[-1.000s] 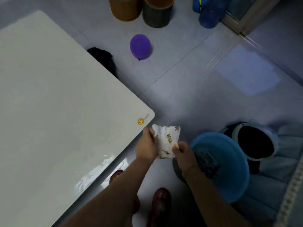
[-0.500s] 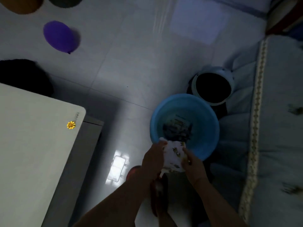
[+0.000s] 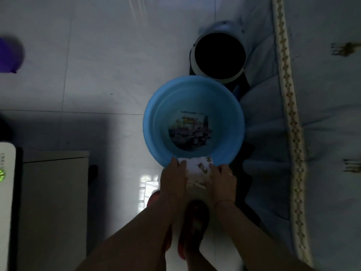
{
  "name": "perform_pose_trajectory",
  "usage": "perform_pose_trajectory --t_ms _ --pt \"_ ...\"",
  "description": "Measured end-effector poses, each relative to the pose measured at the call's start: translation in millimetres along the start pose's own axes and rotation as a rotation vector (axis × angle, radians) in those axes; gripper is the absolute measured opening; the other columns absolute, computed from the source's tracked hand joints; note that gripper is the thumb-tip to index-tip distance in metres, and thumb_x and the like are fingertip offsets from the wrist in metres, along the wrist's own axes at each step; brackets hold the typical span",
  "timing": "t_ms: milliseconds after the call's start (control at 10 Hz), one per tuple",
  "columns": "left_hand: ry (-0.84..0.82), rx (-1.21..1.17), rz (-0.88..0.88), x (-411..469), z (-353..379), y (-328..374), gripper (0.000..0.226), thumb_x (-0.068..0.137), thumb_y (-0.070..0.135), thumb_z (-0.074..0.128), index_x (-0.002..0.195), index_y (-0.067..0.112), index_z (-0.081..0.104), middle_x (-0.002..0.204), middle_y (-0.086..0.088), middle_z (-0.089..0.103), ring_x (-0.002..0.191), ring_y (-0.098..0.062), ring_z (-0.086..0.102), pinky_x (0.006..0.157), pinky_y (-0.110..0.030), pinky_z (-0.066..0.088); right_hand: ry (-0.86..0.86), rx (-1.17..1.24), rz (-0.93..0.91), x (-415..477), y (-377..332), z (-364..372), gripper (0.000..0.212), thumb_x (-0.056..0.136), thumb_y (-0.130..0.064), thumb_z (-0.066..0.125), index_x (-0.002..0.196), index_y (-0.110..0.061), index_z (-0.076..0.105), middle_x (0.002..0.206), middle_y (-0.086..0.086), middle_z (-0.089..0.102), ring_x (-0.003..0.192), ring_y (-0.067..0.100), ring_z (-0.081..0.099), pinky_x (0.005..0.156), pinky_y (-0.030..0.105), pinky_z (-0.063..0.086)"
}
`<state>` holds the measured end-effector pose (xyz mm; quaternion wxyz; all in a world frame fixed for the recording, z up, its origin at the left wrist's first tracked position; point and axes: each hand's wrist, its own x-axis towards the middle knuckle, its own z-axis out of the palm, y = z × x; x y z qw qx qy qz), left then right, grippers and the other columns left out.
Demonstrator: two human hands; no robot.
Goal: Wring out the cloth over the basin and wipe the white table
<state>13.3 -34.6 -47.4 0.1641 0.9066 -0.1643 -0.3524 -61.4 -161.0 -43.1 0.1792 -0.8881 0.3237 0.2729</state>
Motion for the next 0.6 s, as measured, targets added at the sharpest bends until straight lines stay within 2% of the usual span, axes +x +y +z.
perform_pose_trajectory --t_ms 100,200,300,400,500,600 --pt "0.123 0.311 0.135 4.1 0.4 -6.8 0.032 0.091 0.02 0.054 0.122 0.012 0.055 0.122 -0.011 0.05 0.109 -0.026 0.052 0.082 -0.031 0.038 0.133 -0.037 -0.091 10.2 1.3 9.2 0.056 0.083 -0.027 0.063 0.135 -0.024 0.046 0.139 0.011 0.043 0.131 0.028 0.036 0.11 0.046 0.015" --pt "0.018 0.376 0.148 8.3 2.6 -4.7 0.038 0.089 0.017 0.049 0.126 0.012 0.049 0.13 -0.011 0.044 0.116 -0.025 0.045 0.087 -0.033 0.034 0.039 -0.211 -0.272 20.4 0.0 12.1 0.043 0.091 -0.021 0.046 0.134 -0.026 0.045 0.136 0.0 0.048 0.134 0.019 0.034 0.113 0.05 -0.007" --pt "0.082 0.39 0.19 2.5 -2.5 -1.2 0.037 0.066 0.011 0.076 0.102 0.007 0.067 0.109 -0.016 0.062 0.09 -0.03 0.061 0.07 -0.032 0.046 -0.006 -0.285 -0.342 28.2 1.6 8.1 0.035 0.094 -0.022 0.042 0.128 -0.025 0.05 0.127 -0.001 0.054 0.126 0.02 0.043 0.115 0.05 -0.007" --pt "0.09 0.335 0.158 -1.4 -5.5 2.4 0.038 0.057 0.012 0.083 0.093 0.009 0.069 0.098 -0.014 0.065 0.079 -0.027 0.064 0.062 -0.031 0.047 -0.025 -0.284 -0.347 26.2 0.2 3.8 0.033 0.094 -0.023 0.043 0.127 -0.023 0.05 0.13 0.002 0.053 0.129 0.021 0.04 0.116 0.05 -0.005" --pt "0.054 0.334 0.098 3.6 -7.8 -2.2 0.064 0.083 0.036 0.062 0.139 0.017 0.038 0.138 -0.01 0.041 0.118 -0.025 0.046 0.09 -0.034 0.037 -0.06 -0.244 -0.318 25.9 -1.5 -8.3 0.053 0.09 -0.032 0.052 0.139 -0.022 0.035 0.148 0.004 0.033 0.14 0.018 0.023 0.116 0.047 -0.002" --pt "0.006 0.214 0.076 -7.6 -28.9 3.5 0.093 0.083 0.057 0.058 0.152 0.021 0.006 0.152 -0.006 0.024 0.131 -0.022 0.035 0.101 -0.033 0.031 -0.047 -0.028 -0.225 10.2 -6.7 -38.3 0.082 0.083 -0.045 0.061 0.148 -0.021 0.016 0.155 0.001 0.021 0.142 0.017 0.019 0.116 0.039 0.009"
